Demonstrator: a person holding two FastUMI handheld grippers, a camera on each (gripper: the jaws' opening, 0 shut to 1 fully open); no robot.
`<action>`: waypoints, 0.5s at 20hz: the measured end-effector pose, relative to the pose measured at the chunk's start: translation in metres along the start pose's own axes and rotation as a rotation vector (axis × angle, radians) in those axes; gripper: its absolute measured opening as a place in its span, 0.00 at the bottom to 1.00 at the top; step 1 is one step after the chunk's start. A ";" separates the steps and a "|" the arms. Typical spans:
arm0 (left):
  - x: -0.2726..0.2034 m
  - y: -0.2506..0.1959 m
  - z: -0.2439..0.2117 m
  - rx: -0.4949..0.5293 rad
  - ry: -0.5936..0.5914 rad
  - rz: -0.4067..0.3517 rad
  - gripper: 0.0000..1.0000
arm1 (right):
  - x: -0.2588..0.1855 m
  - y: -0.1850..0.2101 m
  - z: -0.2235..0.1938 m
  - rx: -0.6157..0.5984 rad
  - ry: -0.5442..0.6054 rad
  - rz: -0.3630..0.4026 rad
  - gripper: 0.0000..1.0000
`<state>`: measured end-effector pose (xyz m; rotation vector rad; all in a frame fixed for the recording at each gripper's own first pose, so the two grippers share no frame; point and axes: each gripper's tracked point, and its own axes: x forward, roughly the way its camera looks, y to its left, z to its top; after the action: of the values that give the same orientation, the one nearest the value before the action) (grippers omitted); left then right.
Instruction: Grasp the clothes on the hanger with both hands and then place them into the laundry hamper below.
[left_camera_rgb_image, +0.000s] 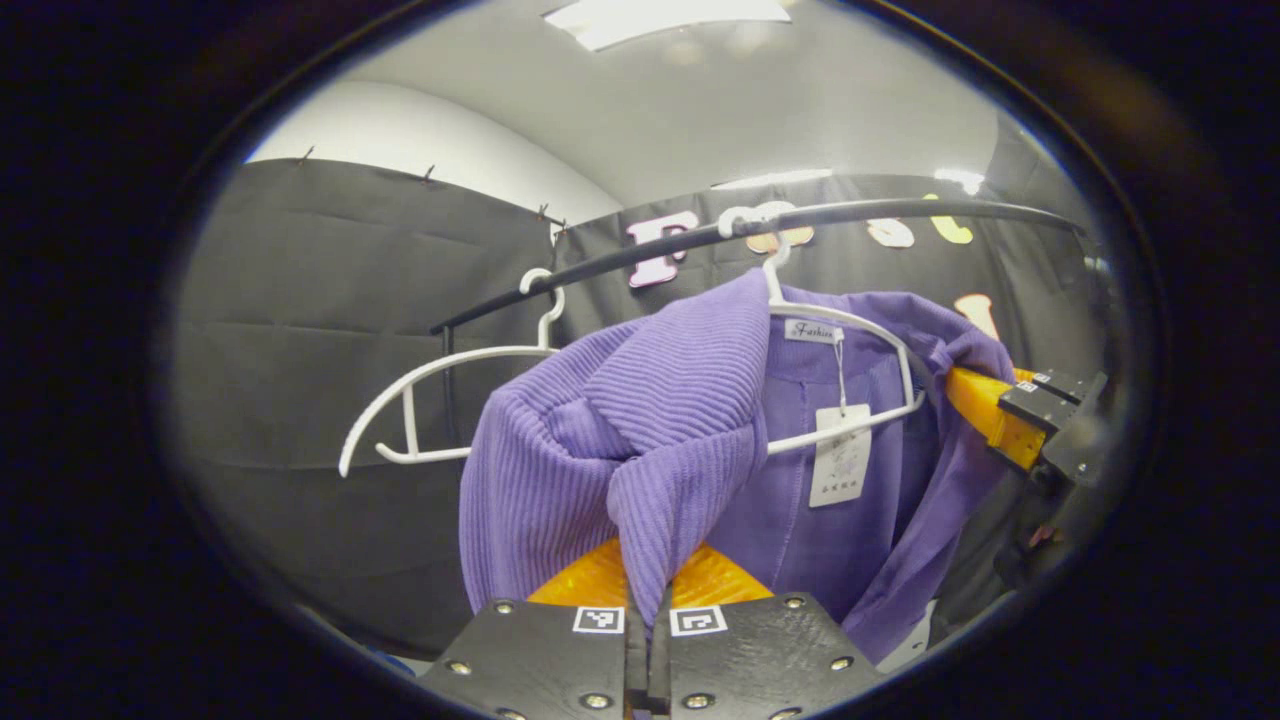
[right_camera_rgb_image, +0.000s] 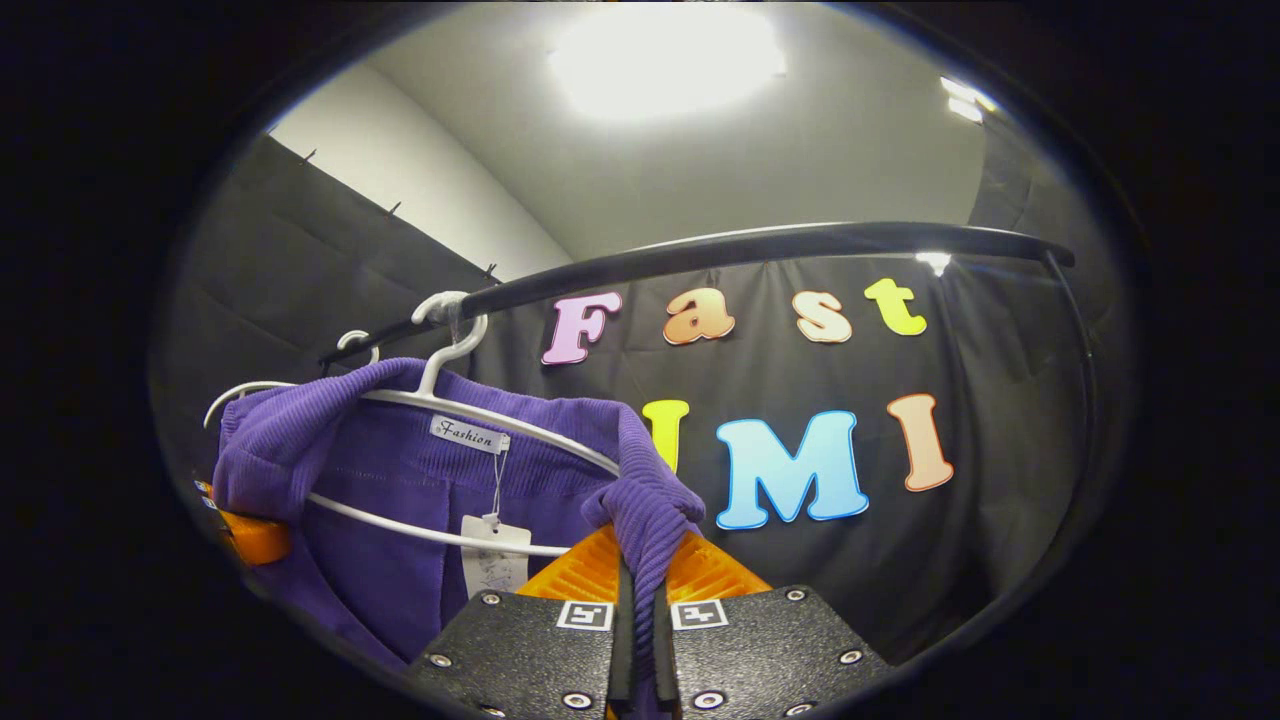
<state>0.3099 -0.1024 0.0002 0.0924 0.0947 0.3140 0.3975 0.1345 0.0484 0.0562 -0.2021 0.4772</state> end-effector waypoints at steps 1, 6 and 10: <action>-0.006 0.002 0.006 0.004 -0.007 -0.003 0.02 | -0.001 -0.002 0.002 -0.001 -0.002 -0.004 0.07; -0.037 0.012 0.032 0.002 -0.030 -0.006 0.07 | -0.002 -0.018 0.011 -0.004 -0.020 -0.033 0.07; -0.046 0.023 0.052 -0.011 -0.031 0.007 0.01 | 0.001 -0.032 0.016 -0.014 -0.034 -0.056 0.07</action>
<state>0.2646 -0.0993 0.0574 0.0871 0.0620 0.3201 0.4098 0.1047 0.0644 0.0557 -0.2364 0.4191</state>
